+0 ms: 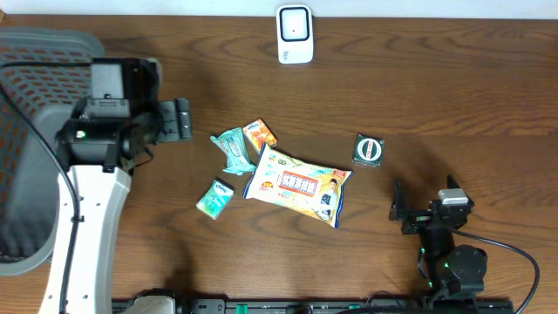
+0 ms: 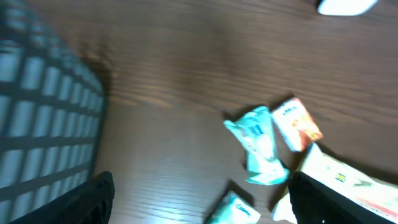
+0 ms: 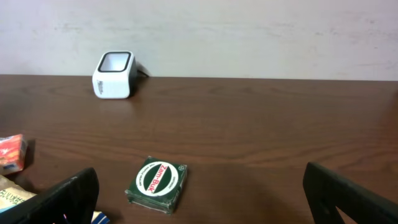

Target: Scan the item barcode

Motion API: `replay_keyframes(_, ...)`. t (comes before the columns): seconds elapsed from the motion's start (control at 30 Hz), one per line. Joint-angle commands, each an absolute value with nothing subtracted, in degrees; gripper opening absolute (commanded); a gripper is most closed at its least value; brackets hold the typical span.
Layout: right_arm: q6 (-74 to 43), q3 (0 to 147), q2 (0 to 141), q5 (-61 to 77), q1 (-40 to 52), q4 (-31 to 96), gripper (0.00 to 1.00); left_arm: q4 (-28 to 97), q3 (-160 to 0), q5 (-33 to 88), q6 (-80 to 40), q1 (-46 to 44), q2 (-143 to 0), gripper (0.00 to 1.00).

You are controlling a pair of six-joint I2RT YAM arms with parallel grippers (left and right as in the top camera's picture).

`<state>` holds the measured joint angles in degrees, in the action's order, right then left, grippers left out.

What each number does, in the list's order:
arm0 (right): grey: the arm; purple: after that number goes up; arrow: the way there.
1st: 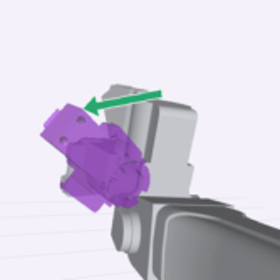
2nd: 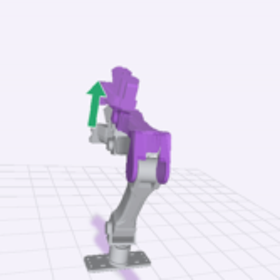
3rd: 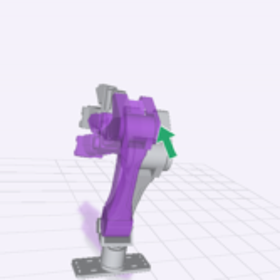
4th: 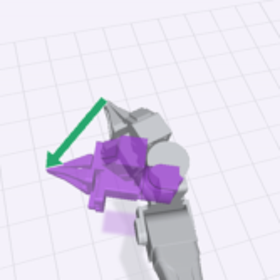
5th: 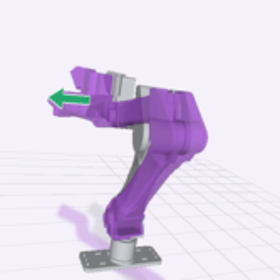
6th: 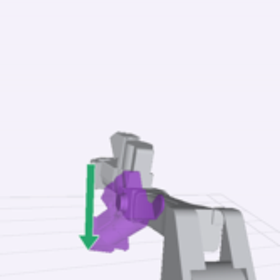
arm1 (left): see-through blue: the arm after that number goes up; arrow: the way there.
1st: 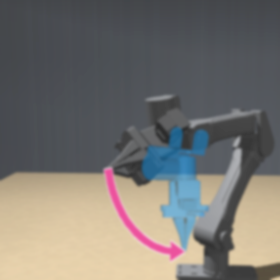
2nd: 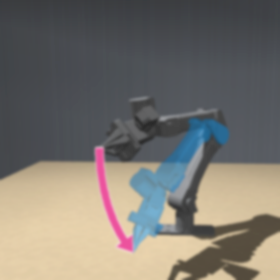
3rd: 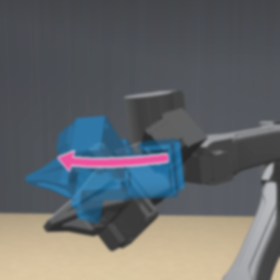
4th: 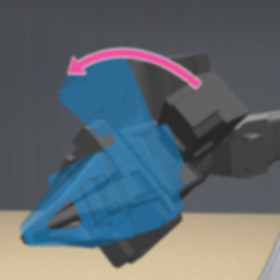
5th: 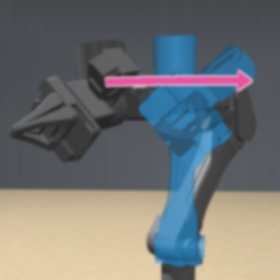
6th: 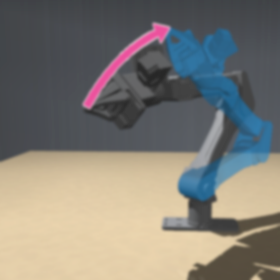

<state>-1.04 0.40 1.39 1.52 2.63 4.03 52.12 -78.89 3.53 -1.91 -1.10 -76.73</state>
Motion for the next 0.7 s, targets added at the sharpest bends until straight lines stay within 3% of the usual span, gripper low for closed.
replay_keyframes(0.0, -1.65, 0.36, 1.26, 1.45, 2.28, 4.27, 0.99, 52.31, -79.0, 3.79, -0.21, 0.32, -77.1, 0.88)
replay_keyframes(0.03, -1.65, 0.36, 1.26, 1.45, 2.28, 4.29, 0.99, 52.34, -79.0, 3.79, -0.21, 0.32, -77.1, 0.97)
replay_keyframes(0.07, -1.65, 0.36, 1.23, 1.45, 2.28, 4.25, 0.99, 52.34, -79.0, 3.79, -0.21, 0.32, -77.1, 0.98)
replay_keyframes(0.37, -1.78, 0.36, 1.23, 2.0, 2.28, 3.27, 0.99, 52.73, -78.98, 3.81, -0.21, 0.32, -77.1, 0.98)
replay_keyframes(0.5, -2.15, 0.54, 1.26, 11.97, 2.28, -1.58, 0.99, 52.73, -78.98, 3.81, -0.21, 0.32, -77.1, 0.98)
replay_keyframes(0.67, -7.07, 5.02, 3.27, 14.37, 2.28, 1.23, 0.99, 52.73, -78.98, 3.81, -0.21, 0.32, -77.1, 0.98)
